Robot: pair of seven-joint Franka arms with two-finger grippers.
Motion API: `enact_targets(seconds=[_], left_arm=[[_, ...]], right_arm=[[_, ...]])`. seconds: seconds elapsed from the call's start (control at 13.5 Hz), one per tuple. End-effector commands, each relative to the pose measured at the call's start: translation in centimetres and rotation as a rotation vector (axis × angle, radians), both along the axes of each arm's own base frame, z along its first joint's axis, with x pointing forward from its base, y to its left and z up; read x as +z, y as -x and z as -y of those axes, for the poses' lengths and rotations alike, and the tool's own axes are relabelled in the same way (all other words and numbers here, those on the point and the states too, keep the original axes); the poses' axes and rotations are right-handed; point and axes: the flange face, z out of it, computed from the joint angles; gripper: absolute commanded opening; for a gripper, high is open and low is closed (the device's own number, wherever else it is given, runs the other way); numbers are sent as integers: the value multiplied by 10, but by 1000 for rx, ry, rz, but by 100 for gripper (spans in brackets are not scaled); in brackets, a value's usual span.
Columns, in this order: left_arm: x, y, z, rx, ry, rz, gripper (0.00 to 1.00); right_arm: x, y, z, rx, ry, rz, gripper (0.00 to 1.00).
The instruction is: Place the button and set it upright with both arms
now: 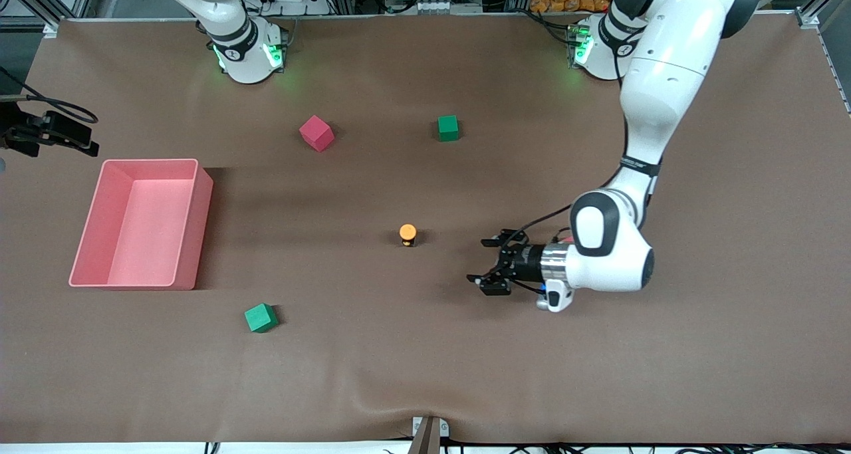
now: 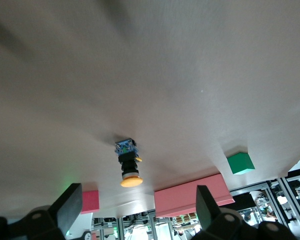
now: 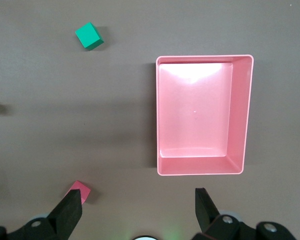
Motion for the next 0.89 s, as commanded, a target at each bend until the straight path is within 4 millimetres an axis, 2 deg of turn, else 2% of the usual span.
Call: enact_targets(seconds=[0.0,0.15,0.3,0.37,0.52,0.67,0.81], left_arm=[[4,-3,-14,-52,-11,59,100],[12,-14,-44,-76,-60,105,100],[35,-14,-46,-148,-137,167,100],[53,-15,-48,-175,-162,202,100],[84,-19,-69,-246,-251,271,100],[125,-16,-83,-357,-401,359,100],[160,-8,-87,-450,-510,405,100]], right_arm=[[7,3,12,-31,9,5,100],[7,2,14,-35,6,12,100],[8,3,20,-46,6,12,100],[9,3,20,-46,5,17,100],[9,3,19,-44,5,17,100],[9,2,18,-42,1,17,100],[9,2,18,-42,2,17,100]])
